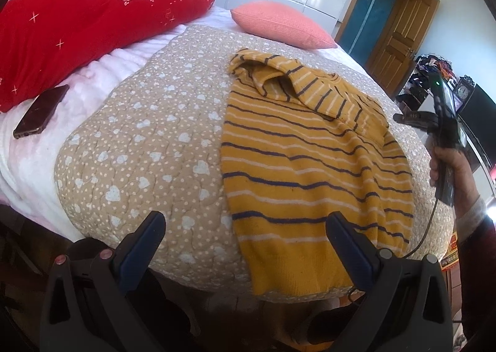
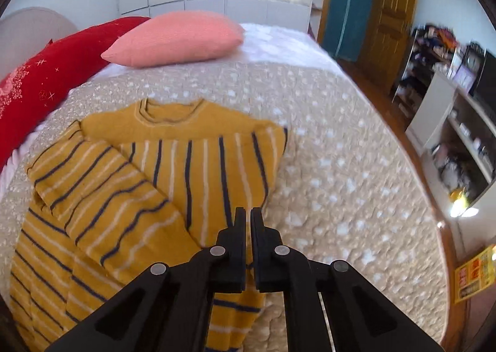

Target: Fold small clothes

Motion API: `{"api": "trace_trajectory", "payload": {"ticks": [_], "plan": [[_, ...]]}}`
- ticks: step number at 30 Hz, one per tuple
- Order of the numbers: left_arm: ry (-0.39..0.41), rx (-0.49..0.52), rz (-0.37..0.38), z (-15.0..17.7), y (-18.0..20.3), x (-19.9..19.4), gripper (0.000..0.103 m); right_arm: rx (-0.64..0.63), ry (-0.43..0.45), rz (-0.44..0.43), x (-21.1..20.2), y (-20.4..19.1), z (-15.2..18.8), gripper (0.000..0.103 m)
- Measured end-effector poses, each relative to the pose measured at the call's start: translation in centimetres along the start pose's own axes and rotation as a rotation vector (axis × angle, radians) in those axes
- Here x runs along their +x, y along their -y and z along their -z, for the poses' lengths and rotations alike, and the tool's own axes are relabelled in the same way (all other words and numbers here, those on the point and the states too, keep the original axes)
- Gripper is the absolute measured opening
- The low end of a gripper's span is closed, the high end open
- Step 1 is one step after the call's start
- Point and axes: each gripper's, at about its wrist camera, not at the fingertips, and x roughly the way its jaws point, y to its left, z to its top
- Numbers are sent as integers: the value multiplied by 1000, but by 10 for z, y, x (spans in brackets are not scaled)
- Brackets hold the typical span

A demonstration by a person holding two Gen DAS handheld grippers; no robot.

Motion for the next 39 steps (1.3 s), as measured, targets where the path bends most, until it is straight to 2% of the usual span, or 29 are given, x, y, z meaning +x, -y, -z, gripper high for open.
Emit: {"api": "trace_trajectory", "payload": {"ticks": [1, 4, 5, 8, 11, 12, 13, 14, 17, 20, 22, 24, 25, 26, 27, 30, 32, 35, 39], "plan": [[-4, -2, -4, 0, -1, 1, 103, 5, -2, -45, 1, -2, 3, 9], [-19, -6, -8, 0, -1, 4, 103, -17, 9, -144, 2, -14, 12, 57], [-21, -4, -7, 0, 1, 5, 103, -23, 16, -156, 4, -18, 13, 62], [-12, 14, -5, 0, 8, 2, 103, -31, 7, -208, 19, -32, 11, 64], [2, 44, -11, 2, 14, -2, 103, -52, -96, -226, 51, -43, 13, 65], [5, 51, -15, 2, 14, -2, 103, -75, -95, -214, 50, -47, 16, 63], [7, 62, -24, 3, 14, -1, 103, -106, -77, -203, 46, -50, 18, 46], [3, 67, -32, 3, 14, 1, 103, -116, -74, -202, 43, -51, 20, 19], [-33, 50, -29, 3, 10, 13, 103, -122, -47, -210, 26, -51, 21, 9], [-38, 22, 1, 1, 9, 16, 103, -134, 4, -149, 11, -46, 10, 8], [-22, 27, 5, 2, 11, 12, 103, -141, 26, -70, 9, -41, -3, 8], [-11, 39, -1, 2, 12, 9, 103, -137, -8, 4, 21, -32, -15, 12], [-3, 46, -7, 3, 11, 7, 103, -132, -40, 24, 28, -27, -17, 23], [3, 47, -10, 3, 9, 5, 103, -114, -73, 45, 37, -22, -18, 39], [8, 46, -15, 3, 7, 4, 103, -63, -77, 46, 39, -14, -15, 43], [5, 21, -34, 3, -3, 5, 103, 40, -8, -25, 18, -4, -7, 46], [-17, -18, -34, 2, -10, 10, 103, 49, 23, -66, 4, -7, -4, 47], [-12, -61, -12, 4, -15, 9, 103, 19, 55, -179, -14, -34, -5, 47], [-6, -46, 12, 9, -11, 9, 103, -26, -3, -408, -12, -98, 2, 47]]}}
